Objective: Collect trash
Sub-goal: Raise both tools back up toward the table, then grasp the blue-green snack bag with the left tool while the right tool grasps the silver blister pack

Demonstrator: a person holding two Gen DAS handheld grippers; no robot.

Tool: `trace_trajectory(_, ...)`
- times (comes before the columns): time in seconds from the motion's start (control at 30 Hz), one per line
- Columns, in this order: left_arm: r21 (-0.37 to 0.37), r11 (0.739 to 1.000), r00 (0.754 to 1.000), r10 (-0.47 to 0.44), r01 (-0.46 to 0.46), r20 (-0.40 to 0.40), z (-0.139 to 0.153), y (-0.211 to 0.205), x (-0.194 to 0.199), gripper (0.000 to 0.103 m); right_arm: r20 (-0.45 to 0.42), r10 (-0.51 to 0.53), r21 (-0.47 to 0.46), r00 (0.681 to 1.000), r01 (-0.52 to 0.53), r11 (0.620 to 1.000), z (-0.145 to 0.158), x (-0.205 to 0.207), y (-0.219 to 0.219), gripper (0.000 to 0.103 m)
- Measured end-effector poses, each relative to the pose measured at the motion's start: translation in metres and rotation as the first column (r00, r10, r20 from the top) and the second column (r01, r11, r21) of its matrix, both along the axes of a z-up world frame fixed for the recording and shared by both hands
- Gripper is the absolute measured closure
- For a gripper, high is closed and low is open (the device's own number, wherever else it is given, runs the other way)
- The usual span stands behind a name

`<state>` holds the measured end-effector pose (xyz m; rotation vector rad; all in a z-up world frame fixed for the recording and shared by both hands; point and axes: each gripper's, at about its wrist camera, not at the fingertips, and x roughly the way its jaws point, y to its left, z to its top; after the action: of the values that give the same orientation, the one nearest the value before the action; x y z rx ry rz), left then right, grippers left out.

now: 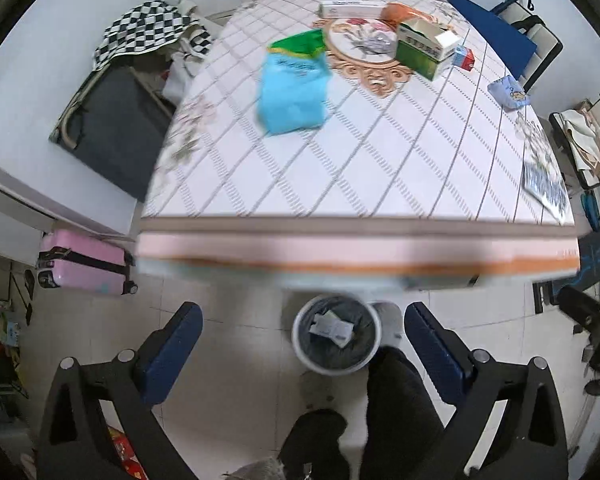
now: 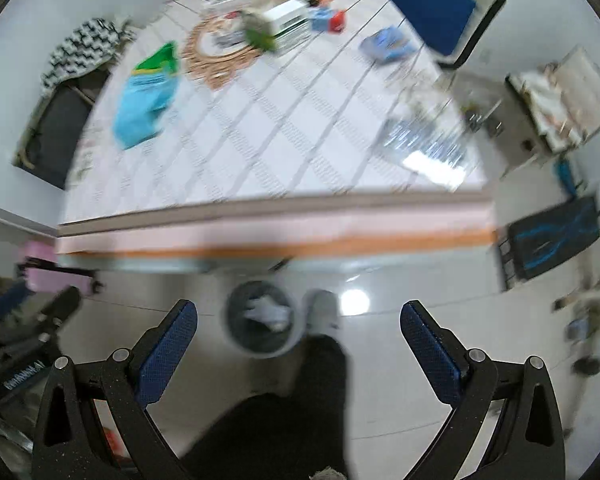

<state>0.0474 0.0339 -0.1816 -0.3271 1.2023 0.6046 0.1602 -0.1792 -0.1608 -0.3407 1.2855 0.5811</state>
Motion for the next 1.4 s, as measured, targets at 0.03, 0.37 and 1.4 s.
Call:
trace_trajectory(0.03,-0.004,1.000,1.000,0.000,0.000,-0.005,-0.002,-0.003,0.017,0.000,0.017,0.008,-0.039,1.000,-0.007,0.999,-0.003,0.019,0.001,0.000)
trace_trajectory(0.37,-0.039,0.999,0.992,-0.026,0.021,-0.126,-0.055,-0.037,0.178,0.000,-0.098,0.249,-0.310,0.964,-0.267,0.912,-0.104,0.188,0.038,0.001)
trace_trajectory(1.4,-0.102,0.969,0.964,0.205,-0.224,-0.168,-0.056,0.218,0.210,0.000,-0.369,-0.117,-0.027,0.922,0.116,0.993,-0.129,0.293,0.134,0.017)
